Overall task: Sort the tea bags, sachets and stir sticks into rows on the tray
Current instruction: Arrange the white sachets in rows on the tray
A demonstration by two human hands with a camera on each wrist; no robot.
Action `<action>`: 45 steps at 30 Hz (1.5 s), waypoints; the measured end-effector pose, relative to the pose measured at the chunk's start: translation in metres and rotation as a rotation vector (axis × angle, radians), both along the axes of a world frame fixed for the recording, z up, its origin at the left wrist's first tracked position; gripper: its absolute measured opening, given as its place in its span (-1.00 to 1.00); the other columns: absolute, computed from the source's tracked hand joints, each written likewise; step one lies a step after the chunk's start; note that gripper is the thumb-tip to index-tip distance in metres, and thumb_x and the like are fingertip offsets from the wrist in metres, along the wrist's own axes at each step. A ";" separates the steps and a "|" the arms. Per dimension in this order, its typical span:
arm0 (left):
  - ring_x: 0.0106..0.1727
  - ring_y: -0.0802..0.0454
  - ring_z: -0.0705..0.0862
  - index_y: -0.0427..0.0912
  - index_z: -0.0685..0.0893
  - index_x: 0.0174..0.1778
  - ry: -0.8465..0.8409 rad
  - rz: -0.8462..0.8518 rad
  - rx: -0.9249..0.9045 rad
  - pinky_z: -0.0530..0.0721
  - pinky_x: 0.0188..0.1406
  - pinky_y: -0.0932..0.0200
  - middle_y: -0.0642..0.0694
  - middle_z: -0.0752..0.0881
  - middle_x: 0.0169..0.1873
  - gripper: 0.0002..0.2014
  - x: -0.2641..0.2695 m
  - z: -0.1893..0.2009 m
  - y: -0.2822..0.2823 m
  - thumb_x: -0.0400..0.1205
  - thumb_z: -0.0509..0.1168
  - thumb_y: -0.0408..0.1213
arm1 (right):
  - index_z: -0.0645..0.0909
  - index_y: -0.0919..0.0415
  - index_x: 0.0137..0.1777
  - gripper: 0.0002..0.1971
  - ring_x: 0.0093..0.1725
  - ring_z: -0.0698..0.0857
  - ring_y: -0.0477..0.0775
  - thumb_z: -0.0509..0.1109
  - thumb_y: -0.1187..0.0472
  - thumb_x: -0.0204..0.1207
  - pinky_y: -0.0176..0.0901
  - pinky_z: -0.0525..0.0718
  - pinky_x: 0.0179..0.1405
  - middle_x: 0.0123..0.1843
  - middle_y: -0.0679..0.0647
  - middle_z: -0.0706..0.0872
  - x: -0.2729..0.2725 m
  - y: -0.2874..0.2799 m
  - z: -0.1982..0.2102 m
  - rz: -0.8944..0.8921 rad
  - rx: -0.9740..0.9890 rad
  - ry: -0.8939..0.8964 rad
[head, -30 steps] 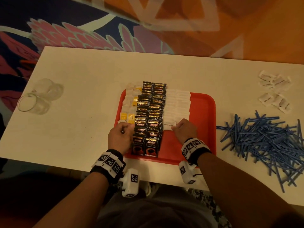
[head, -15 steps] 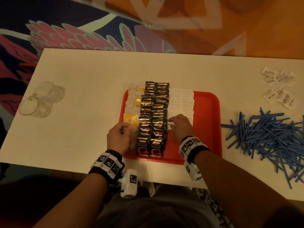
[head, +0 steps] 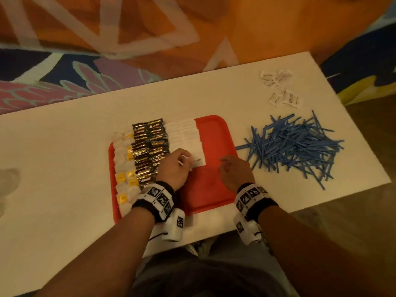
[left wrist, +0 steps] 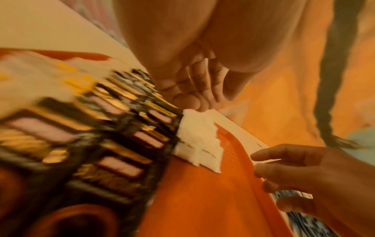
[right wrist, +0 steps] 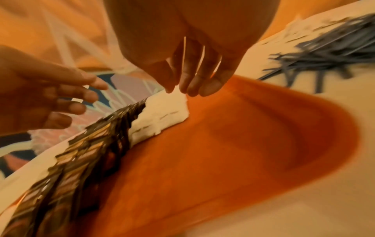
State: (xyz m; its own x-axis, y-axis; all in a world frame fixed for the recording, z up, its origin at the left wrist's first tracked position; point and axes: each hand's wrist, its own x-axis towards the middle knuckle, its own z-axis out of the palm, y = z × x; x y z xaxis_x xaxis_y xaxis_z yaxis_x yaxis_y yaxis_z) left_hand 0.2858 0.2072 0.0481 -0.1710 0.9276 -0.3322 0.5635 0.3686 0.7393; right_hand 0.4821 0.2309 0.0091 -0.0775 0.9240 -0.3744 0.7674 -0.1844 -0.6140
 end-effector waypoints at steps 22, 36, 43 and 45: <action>0.70 -0.37 0.01 0.17 0.30 0.68 0.647 -0.945 -0.041 0.23 0.65 -0.19 -0.23 -0.05 0.74 -0.32 0.303 -0.042 0.332 0.66 0.40 -0.24 | 0.68 -0.01 0.19 -0.82 -0.06 0.69 -0.08 0.30 0.14 0.66 -0.17 0.69 0.03 0.03 -0.08 0.77 0.245 0.075 -0.003 -0.161 -0.071 0.092; 0.36 -0.32 0.53 -0.02 0.68 0.40 0.616 -0.849 0.039 0.54 0.39 -0.11 -0.30 0.55 0.36 -0.60 0.301 -0.078 0.345 0.64 0.38 -0.37 | 0.66 0.03 0.24 -0.78 -0.16 0.63 -0.31 0.29 0.24 0.69 -0.48 0.57 -0.05 0.00 -0.15 0.72 0.261 0.099 -0.015 -0.189 -0.152 0.207; 0.19 -0.23 0.71 -0.25 0.78 0.22 0.386 -0.551 -0.026 0.64 0.19 0.08 -0.27 0.77 0.13 -0.68 0.297 -0.066 0.315 0.56 0.48 -0.25 | 0.69 0.03 0.13 -0.84 -0.13 0.64 -0.24 0.38 0.25 0.63 -0.58 0.57 -0.10 -0.10 -0.18 0.70 0.254 0.107 -0.009 -0.229 -0.130 0.261; 0.12 -0.13 0.69 -0.22 0.78 0.21 0.318 -0.453 -0.069 0.59 0.18 0.17 -0.18 0.79 0.05 -0.67 0.289 -0.062 0.308 0.56 0.50 -0.20 | 0.67 0.00 0.11 -0.86 -0.16 0.65 -0.24 0.40 0.24 0.62 -0.52 0.64 -0.11 -0.07 -0.15 0.72 0.253 0.111 -0.006 -0.261 -0.144 0.295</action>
